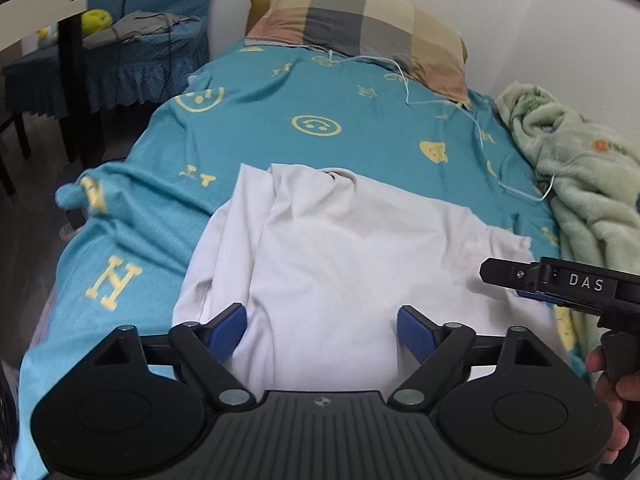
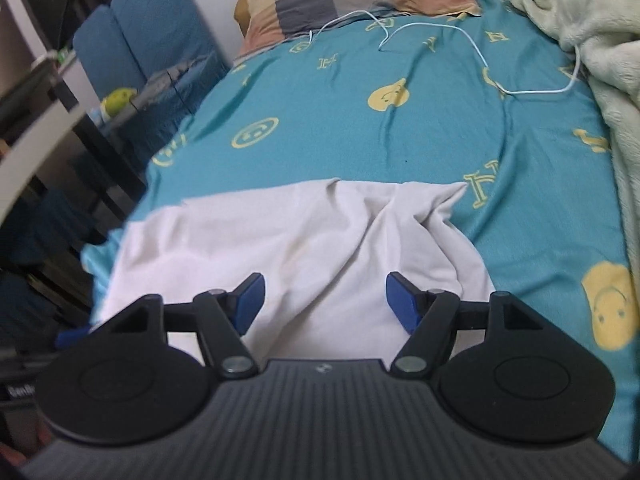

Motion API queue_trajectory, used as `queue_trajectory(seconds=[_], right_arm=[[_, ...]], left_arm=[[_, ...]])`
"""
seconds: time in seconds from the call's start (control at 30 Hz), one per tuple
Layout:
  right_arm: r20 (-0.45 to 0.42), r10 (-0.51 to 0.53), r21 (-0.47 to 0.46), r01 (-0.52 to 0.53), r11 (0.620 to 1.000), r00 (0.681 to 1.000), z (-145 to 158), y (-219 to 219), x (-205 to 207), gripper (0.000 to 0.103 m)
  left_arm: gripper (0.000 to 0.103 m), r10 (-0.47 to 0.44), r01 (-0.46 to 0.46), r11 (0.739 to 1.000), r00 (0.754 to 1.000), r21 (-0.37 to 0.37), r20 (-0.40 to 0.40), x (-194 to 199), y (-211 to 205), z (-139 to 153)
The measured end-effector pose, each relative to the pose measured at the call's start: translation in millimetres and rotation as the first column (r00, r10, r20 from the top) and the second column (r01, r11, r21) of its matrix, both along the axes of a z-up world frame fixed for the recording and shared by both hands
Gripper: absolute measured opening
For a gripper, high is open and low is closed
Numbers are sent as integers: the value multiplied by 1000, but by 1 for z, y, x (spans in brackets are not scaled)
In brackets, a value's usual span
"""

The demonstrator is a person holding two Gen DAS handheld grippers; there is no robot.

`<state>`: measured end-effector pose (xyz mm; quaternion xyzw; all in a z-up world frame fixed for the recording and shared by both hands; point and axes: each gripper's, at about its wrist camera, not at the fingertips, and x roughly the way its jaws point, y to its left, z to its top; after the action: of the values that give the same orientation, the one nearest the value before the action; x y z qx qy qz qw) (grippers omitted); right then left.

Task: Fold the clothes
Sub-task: 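Grasp the folded white shirt bundle with both grippers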

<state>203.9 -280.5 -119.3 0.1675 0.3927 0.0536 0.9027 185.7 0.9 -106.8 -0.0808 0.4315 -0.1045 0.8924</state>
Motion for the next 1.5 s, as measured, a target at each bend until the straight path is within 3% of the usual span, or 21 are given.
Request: queue_trajectory(seconds=[0.17, 0.3, 0.37, 0.47, 0.57, 0.63, 0.77, 0.9, 1.03, 1.1, 1.2, 1.27, 1.3, 1.37, 1.43, 1.5], right_arm=[[-3, -9, 77, 9, 997, 1000, 30, -3, -31, 70], [-31, -26, 179, 31, 983, 999, 38, -10, -54, 70], [-55, -33, 254, 46, 966, 998, 33, -14, -62, 70], [-128, -46, 392, 93, 915, 991, 14, -20, -68, 71], [-218, -61, 521, 169, 837, 974, -13, -21, -72, 81], [-273, -37, 600, 200, 775, 961, -30, -17, -71, 81], [-301, -4, 704, 225, 674, 954, -51, -4, -62, 81], [-320, -39, 729, 273, 628, 947, -67, 1, -52, 81], [-367, -183, 711, 402, 578, 912, -76, -10, -58, 79], [-374, -251, 718, 450, 531, 893, -78, -22, -65, 79], [-378, -333, 721, 500, 479, 864, -80, -33, -71, 79], [-366, -343, 706, 498, 504, 865, -78, -31, -69, 77], [-360, -347, 697, 497, 517, 866, -77, -30, -69, 75], [-349, -354, 668, 495, 555, 868, -74, -29, -68, 58], [-337, -362, 649, 493, 580, 869, -72, -30, -70, 43], [-312, -362, 638, 476, 606, 879, -67, -30, -72, 35]], left_arm=[[96, 67, -74, 991, 996, -115, -61, -33, 15, 5], [97, 96, -130, 960, 985, -247, -145, -43, 29, -6], [97, 107, -176, 918, 973, -356, -203, -38, 39, -20], [95, 131, -283, 810, 941, -513, -312, -28, 54, -50], [84, 159, -366, 700, 917, -613, -366, -21, 64, -70], [83, 182, -397, 653, 909, -645, -375, -18, 67, -75], [67, 215, -407, 599, 911, -690, -351, -16, 70, -74], [69, 204, -386, 554, 922, -738, -329, -11, 70, -71], [78, 194, -362, 506, 932, -783, -306, -6, 69, -69], [80, 190, -354, 484, 935, -800, -298, -4, 69, -68], [78, 194, -388, 475, 922, -790, -336, -2, 67, -78], [70, 203, -416, 452, 909, -789, -363, -3, 67, -86], [58, 212, -437, 427, 899, -792, -382, -4, 70, -92], [45, 227, -477, 387, 879, -789, -420, -8, 73, -101], [34, 231, -492, 376, 871, -785, -434, -11, 74, -104], [25, 233, -480, 394, 877, -784, -421, -11, 73, -99]])
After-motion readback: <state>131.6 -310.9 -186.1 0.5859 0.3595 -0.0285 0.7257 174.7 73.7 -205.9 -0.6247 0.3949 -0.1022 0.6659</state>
